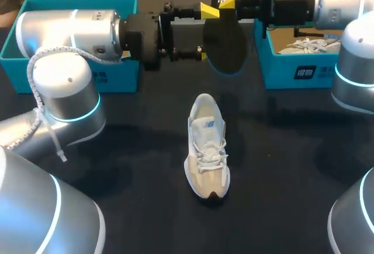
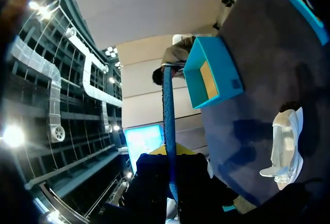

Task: Take the shoe out of the shoebox, open the shoe tongue, remove and reinsert the insole, then place the shoe into the shoebox

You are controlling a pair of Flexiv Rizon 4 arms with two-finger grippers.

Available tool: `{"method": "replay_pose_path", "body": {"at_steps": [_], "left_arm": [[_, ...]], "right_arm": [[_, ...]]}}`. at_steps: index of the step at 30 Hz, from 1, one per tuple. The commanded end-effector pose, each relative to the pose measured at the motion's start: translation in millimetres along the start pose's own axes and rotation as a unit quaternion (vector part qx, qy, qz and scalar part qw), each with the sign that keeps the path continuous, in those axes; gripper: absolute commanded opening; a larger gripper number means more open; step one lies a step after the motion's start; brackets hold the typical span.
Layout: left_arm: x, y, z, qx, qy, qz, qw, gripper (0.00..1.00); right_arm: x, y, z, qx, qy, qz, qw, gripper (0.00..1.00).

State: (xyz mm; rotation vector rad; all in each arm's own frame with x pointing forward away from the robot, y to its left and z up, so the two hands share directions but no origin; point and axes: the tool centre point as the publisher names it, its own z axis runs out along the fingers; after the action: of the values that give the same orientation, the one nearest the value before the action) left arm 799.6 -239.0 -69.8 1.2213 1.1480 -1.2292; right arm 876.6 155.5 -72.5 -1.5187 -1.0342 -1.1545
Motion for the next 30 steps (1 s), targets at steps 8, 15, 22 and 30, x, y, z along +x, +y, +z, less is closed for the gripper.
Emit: {"method": "replay_pose_path", "body": {"at_steps": [8,15,22,30], "left_arm": [[5.9,3.7,5.8,0.003,0.003,0.003,1.0,0.42],[9.5,0.5,6.2,0.006,0.008,0.004,1.0,0.0],[12.8,-0.4,4.4,0.006,0.014,0.008,1.0,0.0],[10.5,-1.6,1.1,0.007,0.013,0.0,1.0,0.0]], "right_arm": [[-4.7,-6.6,5.4,-0.008,0.003,0.006,1.0,0.0],[-7.1,-4.6,4.7,-0.009,0.002,0.01,1.0,0.0],[-7.9,-3.9,4.2,-0.008,0.001,0.012,1.0,0.0],[-8.8,-6.1,-0.4,-0.022,0.001,-0.035,0.999,1.0]]}}
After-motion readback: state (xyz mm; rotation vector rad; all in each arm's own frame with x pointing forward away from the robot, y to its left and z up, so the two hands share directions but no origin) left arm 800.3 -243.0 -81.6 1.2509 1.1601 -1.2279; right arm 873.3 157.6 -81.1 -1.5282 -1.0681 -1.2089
